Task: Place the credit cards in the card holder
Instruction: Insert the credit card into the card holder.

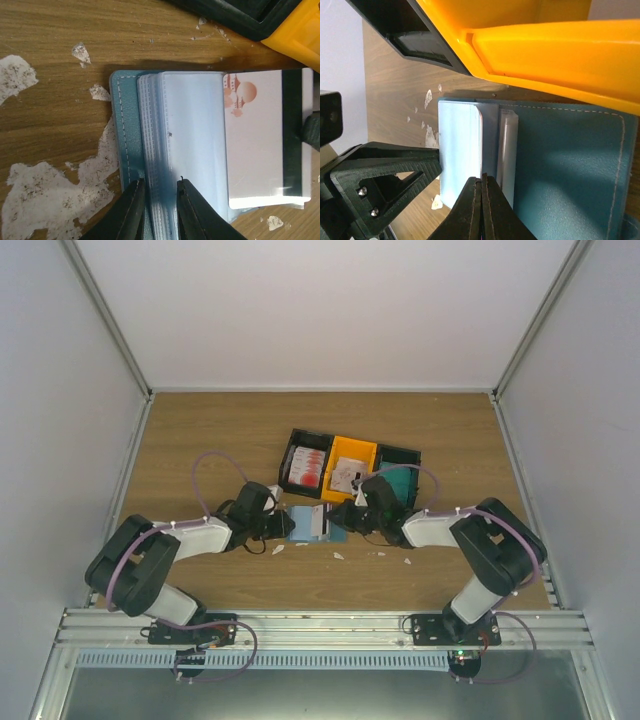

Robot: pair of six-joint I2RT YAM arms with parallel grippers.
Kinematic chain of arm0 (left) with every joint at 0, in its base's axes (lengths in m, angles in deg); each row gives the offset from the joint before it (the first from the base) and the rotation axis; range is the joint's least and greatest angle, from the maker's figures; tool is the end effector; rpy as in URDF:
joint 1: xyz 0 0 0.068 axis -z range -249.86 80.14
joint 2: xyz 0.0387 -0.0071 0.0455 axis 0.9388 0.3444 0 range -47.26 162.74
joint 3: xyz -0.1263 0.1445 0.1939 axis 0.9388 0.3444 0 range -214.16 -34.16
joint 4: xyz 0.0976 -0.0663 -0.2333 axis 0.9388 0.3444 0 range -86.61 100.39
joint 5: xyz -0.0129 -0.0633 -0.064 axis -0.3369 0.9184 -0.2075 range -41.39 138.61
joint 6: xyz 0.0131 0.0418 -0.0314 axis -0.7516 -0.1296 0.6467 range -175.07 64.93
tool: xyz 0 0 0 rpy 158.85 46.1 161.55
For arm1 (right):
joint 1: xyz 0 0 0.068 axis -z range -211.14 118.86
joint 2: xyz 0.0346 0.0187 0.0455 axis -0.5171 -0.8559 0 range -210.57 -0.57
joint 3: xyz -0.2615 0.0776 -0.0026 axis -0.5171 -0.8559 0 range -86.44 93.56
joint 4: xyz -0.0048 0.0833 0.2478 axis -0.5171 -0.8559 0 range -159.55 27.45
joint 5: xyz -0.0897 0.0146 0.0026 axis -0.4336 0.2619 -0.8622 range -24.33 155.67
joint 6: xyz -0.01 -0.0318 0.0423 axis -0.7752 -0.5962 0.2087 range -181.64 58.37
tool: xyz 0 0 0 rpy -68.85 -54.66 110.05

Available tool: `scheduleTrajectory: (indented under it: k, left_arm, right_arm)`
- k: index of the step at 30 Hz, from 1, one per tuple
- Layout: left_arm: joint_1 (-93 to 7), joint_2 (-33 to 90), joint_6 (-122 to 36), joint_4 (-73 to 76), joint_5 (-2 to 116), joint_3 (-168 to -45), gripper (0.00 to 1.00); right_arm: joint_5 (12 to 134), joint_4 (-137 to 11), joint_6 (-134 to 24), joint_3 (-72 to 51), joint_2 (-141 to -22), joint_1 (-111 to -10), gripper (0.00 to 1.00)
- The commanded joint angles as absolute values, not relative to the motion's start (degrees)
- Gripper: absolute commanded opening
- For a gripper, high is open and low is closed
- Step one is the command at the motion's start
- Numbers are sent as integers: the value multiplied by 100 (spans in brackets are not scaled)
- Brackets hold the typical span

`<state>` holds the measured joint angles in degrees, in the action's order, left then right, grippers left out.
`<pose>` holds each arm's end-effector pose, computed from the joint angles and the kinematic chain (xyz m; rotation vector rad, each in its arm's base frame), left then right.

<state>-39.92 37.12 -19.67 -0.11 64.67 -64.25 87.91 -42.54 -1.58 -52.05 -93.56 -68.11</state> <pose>0.2154 -0.1354 0.1285 0.0066 2.5985 -0.8071 0.2286 0.1889 0.1326 0.2726 2.5342 1.2456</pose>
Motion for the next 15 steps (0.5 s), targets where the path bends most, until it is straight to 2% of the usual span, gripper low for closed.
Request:
scheduleTrajectory:
  k: [1, 6, 15]
  left_arm:
    - [-4006, 3856, -2009, -490, 6352, -6315, 22]
    - [-4006, 3946, -1962, -495, 6394, -6279, 18]
    - [-4006, 3889, -1992, -574, 6561, -6182, 18]
  right_arm:
    - [8967, -3706, -117, -5357, -9672, -6873, 0]
    - [8911, -3674, -51, -5375, -9800, -6895, 0]
    - [8802, -3407, 130, -5309, -10162, -7177, 1]
